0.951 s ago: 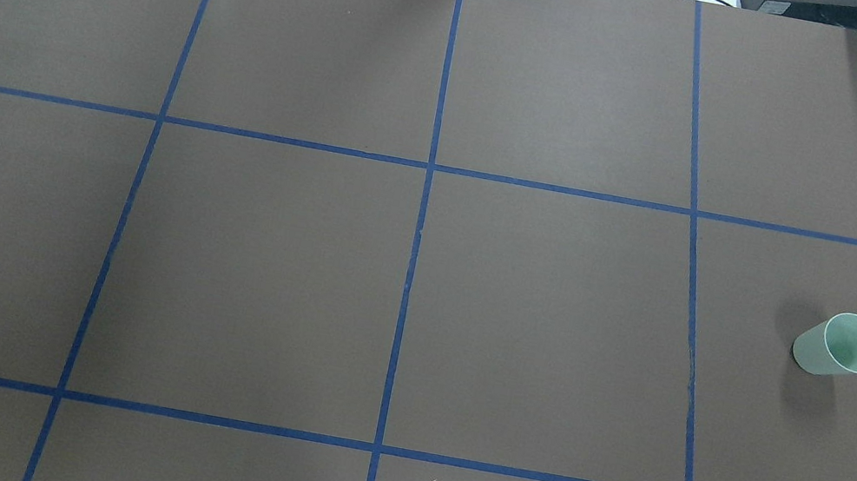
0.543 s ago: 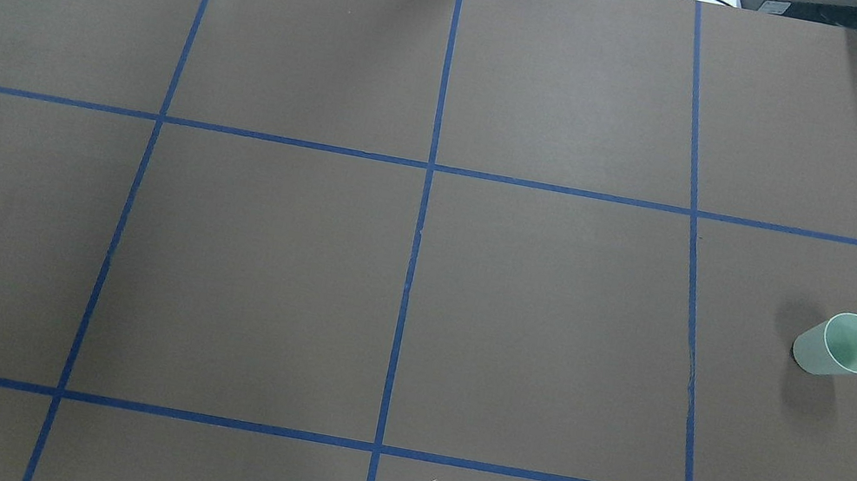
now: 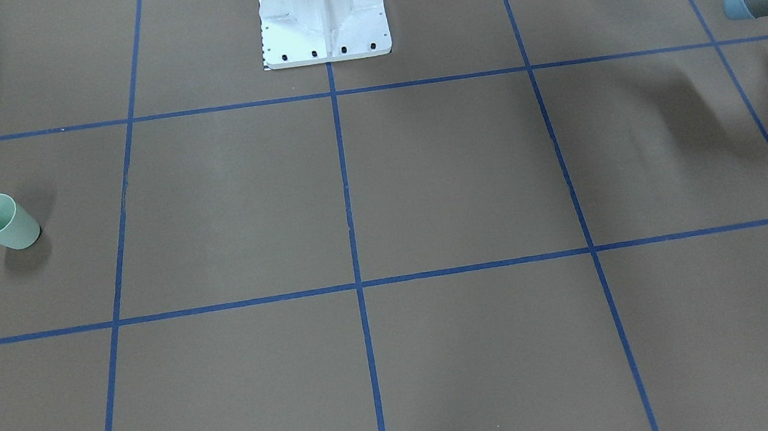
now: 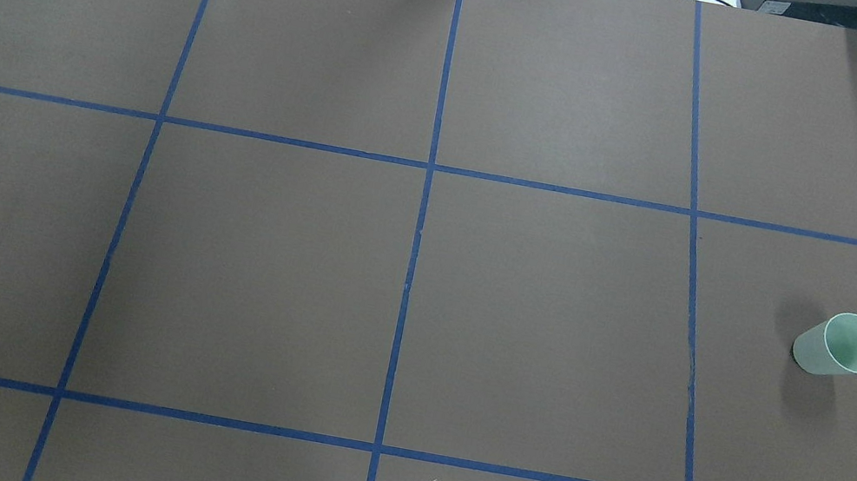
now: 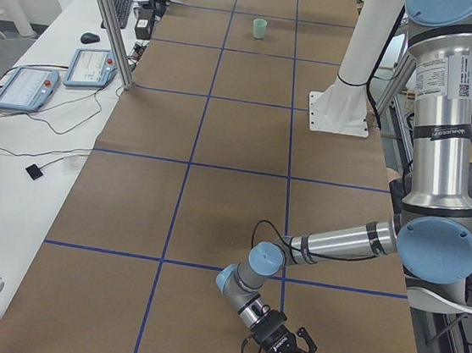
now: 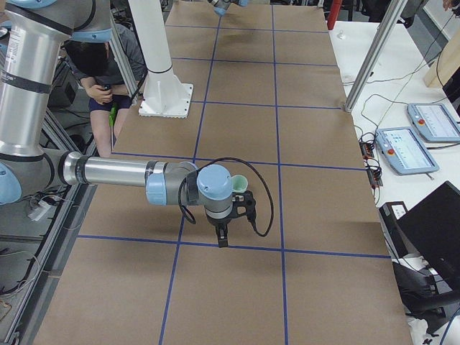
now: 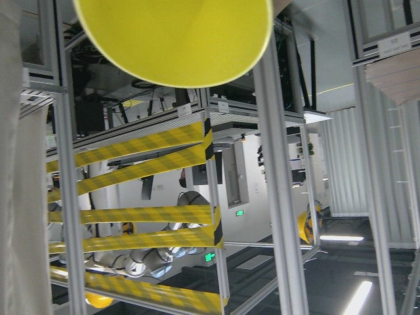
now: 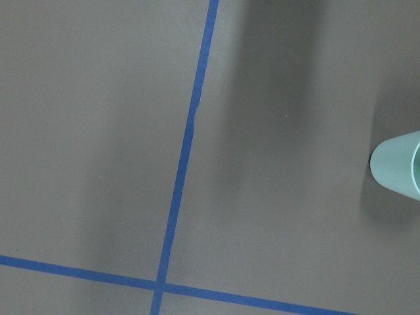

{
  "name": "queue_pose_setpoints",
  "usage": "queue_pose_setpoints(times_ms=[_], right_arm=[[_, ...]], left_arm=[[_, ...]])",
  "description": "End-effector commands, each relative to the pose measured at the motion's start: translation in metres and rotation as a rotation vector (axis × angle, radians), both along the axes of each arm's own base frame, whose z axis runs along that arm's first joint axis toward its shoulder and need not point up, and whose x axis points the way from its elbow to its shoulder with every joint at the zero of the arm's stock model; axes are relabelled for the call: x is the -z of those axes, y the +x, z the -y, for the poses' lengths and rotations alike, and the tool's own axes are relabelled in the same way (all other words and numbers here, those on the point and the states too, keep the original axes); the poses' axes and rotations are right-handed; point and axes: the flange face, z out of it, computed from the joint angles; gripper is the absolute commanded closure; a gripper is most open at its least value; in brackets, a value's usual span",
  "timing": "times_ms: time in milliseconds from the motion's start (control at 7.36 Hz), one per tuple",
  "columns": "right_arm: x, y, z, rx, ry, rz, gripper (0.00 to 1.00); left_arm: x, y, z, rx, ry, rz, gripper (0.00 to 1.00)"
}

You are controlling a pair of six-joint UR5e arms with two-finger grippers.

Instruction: Transfer and stack yellow cup on green cup

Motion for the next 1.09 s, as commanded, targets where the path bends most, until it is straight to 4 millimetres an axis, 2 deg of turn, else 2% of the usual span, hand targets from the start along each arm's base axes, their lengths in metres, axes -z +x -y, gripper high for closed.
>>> queue_pose_setpoints(times_ms=[0, 408, 951], right_arm=[[0.003, 0.000, 0.003, -0.001, 0.007, 0.000, 0.00], [0.003, 0.000, 0.003, -0.002, 0.006, 0.000, 0.00], [0.003, 0.000, 0.003, -0.002, 0.006, 0.002, 0.01]], left_arm=[[0.000, -0.004, 0.028, -0.152, 0.156, 0.007, 1.00], [0.009, -0.007, 0.069, -0.343, 0.360, 0.015, 1.00], [0.029, -0.007, 0.109, -0.531, 0.549, -0.013, 1.00]])
